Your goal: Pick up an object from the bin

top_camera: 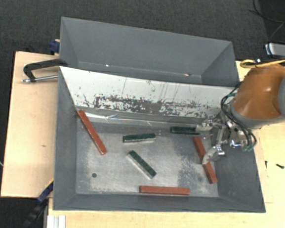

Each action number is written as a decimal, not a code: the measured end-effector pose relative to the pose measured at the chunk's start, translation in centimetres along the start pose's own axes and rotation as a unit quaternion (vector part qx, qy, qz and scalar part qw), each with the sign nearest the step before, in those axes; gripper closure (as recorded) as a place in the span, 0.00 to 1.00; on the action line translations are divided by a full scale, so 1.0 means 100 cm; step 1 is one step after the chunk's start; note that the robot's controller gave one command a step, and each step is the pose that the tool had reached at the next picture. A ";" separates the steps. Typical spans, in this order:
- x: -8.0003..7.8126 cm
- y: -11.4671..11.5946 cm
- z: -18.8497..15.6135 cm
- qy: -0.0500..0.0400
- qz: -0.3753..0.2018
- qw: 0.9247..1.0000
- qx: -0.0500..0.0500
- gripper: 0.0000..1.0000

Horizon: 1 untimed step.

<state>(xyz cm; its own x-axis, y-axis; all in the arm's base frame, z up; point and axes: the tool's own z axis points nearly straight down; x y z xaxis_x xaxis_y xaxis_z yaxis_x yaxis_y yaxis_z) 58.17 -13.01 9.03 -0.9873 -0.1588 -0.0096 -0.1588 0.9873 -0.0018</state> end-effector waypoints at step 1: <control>-0.002 -0.001 0.000 -0.002 -0.056 0.998 0.000 0.00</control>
Offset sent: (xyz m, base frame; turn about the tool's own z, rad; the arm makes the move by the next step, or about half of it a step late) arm -0.0533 0.0460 -0.0203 -0.3338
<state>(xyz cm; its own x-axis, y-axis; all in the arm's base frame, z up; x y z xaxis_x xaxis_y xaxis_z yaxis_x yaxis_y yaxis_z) 58.36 -13.05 9.01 -0.9631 -0.2688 -0.0129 -0.2688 0.9632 -0.0033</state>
